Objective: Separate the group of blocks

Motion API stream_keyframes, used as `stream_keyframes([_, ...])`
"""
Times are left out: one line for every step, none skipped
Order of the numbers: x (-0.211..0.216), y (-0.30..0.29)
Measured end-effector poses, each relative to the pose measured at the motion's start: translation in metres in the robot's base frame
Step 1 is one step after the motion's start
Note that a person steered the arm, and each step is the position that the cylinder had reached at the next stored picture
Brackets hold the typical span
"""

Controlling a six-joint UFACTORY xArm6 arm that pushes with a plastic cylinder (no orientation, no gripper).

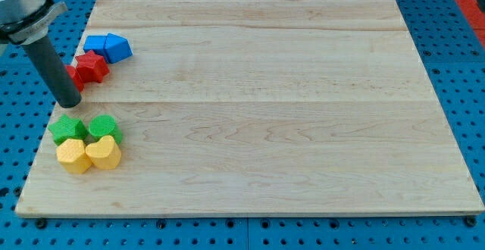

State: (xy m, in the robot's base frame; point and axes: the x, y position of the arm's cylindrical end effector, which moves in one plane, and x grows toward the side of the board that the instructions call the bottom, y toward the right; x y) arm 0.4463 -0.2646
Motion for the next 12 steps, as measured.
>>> stream_keyframes([0.0,-0.002])
stream_keyframes([0.002,-0.002])
stream_keyframes([0.004,-0.002])
stream_keyframes([0.004,-0.002])
stream_keyframes([0.004,0.004])
stream_keyframes([0.004,0.021])
stream_keyframes([0.005,0.029])
stream_keyframes([0.008,0.036])
stream_keyframes([0.009,0.06])
stream_keyframes([0.026,0.132])
stream_keyframes([0.076,0.177])
stream_keyframes([0.14,0.178])
